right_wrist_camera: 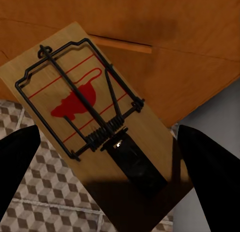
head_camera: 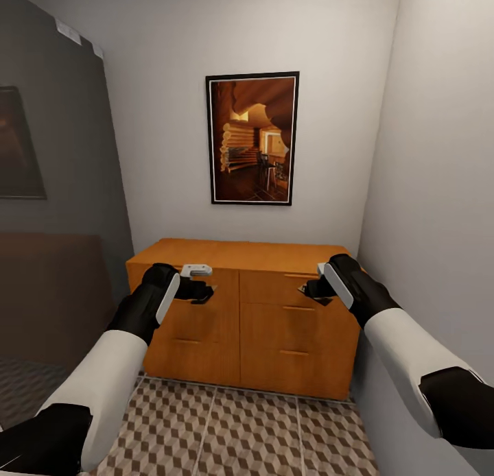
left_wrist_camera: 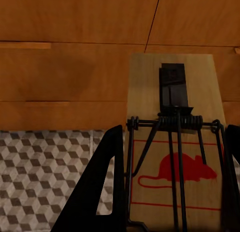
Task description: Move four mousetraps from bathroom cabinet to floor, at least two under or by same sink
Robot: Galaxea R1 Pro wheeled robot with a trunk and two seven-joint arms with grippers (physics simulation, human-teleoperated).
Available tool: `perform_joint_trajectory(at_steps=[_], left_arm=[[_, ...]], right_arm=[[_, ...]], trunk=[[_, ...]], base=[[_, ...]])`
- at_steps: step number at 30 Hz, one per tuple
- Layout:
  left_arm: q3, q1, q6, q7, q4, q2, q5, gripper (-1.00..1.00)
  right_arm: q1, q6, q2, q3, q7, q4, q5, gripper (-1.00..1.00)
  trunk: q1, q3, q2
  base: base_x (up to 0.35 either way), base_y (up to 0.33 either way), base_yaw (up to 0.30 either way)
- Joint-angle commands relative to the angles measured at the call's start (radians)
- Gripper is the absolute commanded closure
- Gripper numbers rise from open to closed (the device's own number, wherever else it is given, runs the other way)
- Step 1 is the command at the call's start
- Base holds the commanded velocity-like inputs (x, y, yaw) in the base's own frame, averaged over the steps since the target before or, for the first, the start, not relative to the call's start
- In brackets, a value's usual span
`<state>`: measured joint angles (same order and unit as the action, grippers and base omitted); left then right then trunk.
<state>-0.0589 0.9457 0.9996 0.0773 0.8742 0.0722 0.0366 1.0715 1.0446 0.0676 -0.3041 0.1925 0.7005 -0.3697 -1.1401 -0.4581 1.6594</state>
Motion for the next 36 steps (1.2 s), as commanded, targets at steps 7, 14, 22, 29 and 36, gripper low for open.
perform_joint_trajectory(at_steps=[7, 14, 22, 29, 36], left_arm=[[-0.001, 0.001, 0.005, 0.002, -0.019, 0.0, 0.003, 1.0], [0.0, 0.001, 0.005, 0.002, -0.02, -0.001, 0.005, 1.0], [0.001, 0.001, 0.005, 0.002, -0.039, -0.009, 0.005, 1.0], [0.002, 0.001, -0.015, 0.001, -0.108, -0.031, 0.004, 1.0], [0.025, 0.001, -0.149, 0.0, -0.28, -0.08, 0.013, 1.0]], right_arm=[[0.002, 0.003, 0.001, -0.006, 0.011, 0.001, -0.009, 1.0], [0.002, 0.003, 0.001, -0.006, 0.012, 0.001, -0.009, 1.0], [0.002, 0.003, 0.0, -0.007, 0.011, 0.001, -0.01, 1.0], [-0.025, 0.003, -0.001, -0.007, 0.011, 0.001, -0.011, 1.0], [-0.099, -0.007, -0.002, -0.009, 0.011, 0.001, -0.011, 1.0]], trunk=[[0.0, -0.001, 0.001], [0.0, -0.001, 0.001], [0.0, -0.001, 0.001], [0.0, -0.001, 0.001], [0.0, -0.001, 0.001]], base=[[-0.125, 0.007, 0.0], [-0.328, 0.068, 0.0], [-0.329, 0.075, 0.0], [-0.329, 0.076, 0.0], [-0.328, 0.076, 0.0]])
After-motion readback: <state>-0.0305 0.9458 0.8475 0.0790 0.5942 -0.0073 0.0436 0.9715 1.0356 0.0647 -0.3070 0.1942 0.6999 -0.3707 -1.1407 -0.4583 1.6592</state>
